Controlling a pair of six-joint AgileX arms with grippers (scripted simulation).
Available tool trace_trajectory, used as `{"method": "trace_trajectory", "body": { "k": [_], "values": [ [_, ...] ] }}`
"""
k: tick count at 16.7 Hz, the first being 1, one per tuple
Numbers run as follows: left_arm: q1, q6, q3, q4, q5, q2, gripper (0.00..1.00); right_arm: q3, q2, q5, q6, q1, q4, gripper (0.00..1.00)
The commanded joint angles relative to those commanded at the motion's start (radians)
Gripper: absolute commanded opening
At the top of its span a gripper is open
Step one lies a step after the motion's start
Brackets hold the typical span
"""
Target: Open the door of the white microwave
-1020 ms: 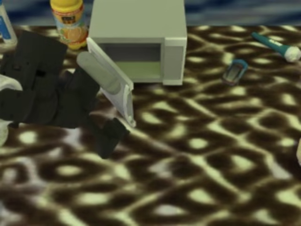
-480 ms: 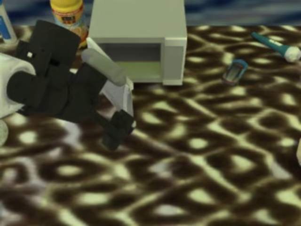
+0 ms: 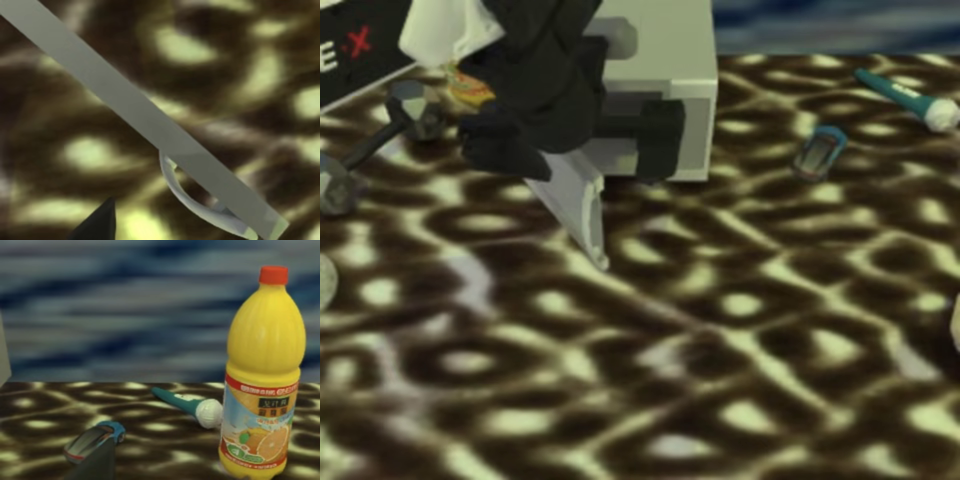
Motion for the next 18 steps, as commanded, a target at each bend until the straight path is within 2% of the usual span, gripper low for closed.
{"method": "trace_trajectory", "body": {
  "k": [6,10,13,18],
  "values": [
    [-0.081,-0.552,0.557,-0.44,-0.195,0.245,1.0,0.0,0.0,0.0,0.0,0.0,0.0,1.0],
    [-0.115,-0.829,0.812,-0.669,-0.3,0.358,1.0,0.0,0.0,0.0,0.0,0.0,0.0,1.0],
    [-0.129,-0.935,0.914,-0.766,-0.345,0.404,1.0,0.0,0.0,0.0,0.0,0.0,0.0,1.0],
    [-0.132,-0.952,0.931,-0.784,-0.353,0.411,1.0,0.0,0.0,0.0,0.0,0.0,0.0,1.0]
  ]
}}
